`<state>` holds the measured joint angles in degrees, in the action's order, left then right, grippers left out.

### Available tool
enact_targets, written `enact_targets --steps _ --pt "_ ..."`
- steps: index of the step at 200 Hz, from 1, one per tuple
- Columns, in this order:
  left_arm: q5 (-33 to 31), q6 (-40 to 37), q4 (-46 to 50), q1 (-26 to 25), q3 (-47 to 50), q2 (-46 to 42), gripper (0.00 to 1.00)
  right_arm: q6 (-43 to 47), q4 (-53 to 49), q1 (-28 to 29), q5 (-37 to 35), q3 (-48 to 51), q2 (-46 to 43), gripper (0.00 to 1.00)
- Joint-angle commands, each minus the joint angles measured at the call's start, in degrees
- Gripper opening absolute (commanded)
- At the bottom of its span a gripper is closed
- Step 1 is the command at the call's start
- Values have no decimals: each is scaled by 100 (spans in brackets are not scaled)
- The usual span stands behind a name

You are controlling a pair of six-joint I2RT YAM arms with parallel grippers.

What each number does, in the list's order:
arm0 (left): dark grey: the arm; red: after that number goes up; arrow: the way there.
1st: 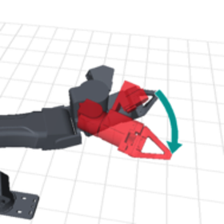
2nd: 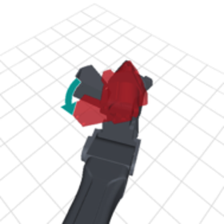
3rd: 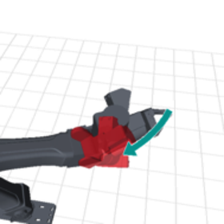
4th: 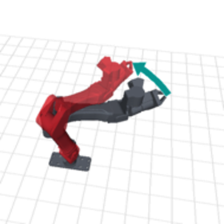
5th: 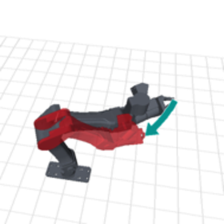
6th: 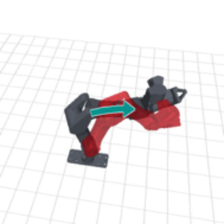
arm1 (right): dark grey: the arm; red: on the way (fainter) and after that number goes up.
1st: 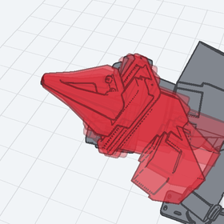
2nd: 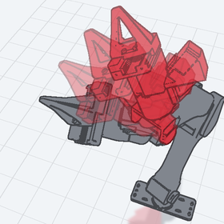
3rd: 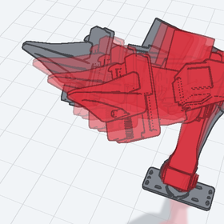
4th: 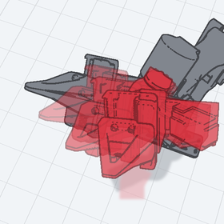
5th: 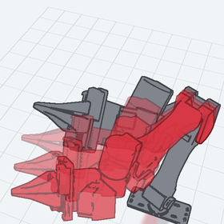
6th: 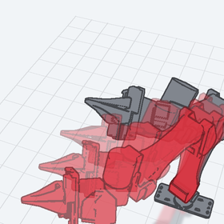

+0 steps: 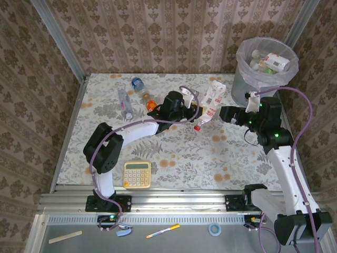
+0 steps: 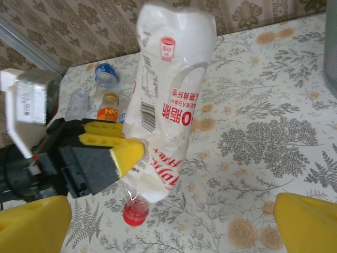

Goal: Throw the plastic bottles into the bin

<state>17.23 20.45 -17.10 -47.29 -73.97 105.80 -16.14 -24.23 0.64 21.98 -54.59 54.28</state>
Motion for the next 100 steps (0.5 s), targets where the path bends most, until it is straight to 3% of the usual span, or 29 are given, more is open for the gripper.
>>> enact_targets --steps 1,100 --pt "324 -151 -462 -52 143 -292 22 -129 199 40 228 52 -84 100" --pt "1283 -134 -1207 -312 305 -630 23 -103 310 32 353 78 -211 90"
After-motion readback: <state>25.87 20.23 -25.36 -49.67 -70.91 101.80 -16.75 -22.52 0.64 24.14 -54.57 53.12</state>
